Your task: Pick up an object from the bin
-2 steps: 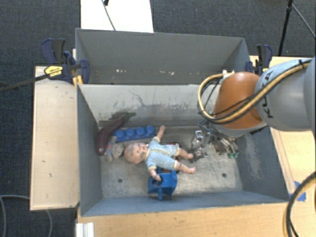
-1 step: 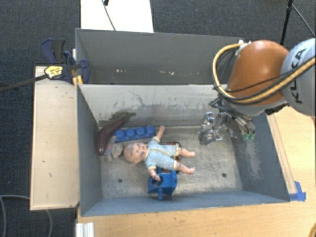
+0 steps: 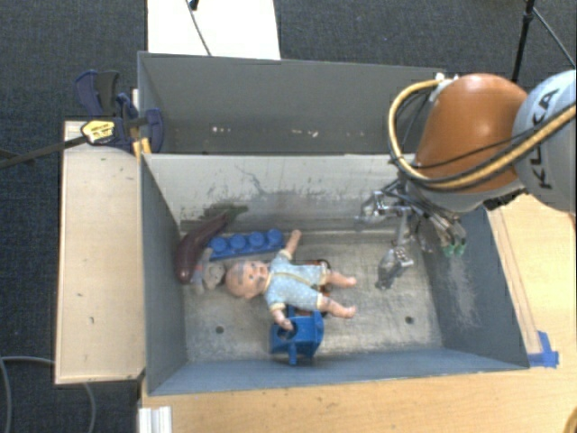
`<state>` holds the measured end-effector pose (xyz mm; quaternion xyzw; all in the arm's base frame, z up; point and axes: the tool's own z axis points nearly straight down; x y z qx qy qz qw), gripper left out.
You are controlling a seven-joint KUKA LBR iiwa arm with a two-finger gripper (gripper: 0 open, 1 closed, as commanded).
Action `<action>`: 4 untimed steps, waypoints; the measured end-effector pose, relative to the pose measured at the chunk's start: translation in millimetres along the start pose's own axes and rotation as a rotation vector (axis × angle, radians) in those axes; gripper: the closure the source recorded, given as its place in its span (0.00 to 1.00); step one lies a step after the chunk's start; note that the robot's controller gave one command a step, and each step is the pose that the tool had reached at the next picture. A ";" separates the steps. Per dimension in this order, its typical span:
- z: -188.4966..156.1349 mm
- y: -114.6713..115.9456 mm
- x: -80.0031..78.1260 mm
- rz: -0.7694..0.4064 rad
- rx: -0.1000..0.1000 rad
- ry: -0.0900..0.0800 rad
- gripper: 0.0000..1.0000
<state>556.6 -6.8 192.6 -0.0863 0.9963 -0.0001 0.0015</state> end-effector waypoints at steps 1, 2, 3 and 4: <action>0.0 0.0 0.0 0.000 0.000 0.000 0.00; 32.9 10.8 7.9 -0.026 0.003 -0.010 0.00; 98.1 16.6 -12.1 0.024 -0.001 -0.001 1.00; 98.1 16.6 -12.1 0.024 -0.001 -0.001 1.00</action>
Offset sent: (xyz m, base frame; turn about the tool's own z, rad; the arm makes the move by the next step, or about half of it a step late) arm -0.0382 0.0325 -0.1144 -0.0857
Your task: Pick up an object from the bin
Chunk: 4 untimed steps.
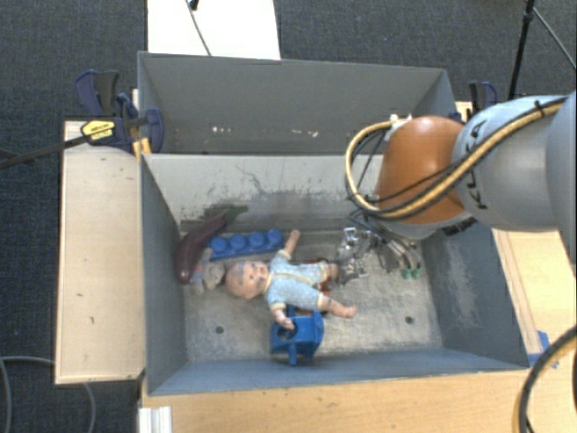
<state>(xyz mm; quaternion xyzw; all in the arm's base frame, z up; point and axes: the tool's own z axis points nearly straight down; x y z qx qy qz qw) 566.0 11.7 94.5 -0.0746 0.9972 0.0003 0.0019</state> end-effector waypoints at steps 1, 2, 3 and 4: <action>-31.6 -2.2 1.3 -0.002 -0.001 0.005 1.00; -103.9 -11.8 -10.3 -0.010 0.001 0.002 1.00; -103.9 -11.8 -10.3 -0.011 0.001 0.002 1.00; -148.6 -16.1 -12.4 -0.038 -0.001 0.008 1.00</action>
Offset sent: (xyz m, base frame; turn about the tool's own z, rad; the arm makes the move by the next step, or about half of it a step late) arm 0.0110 -0.0100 0.1039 -0.0118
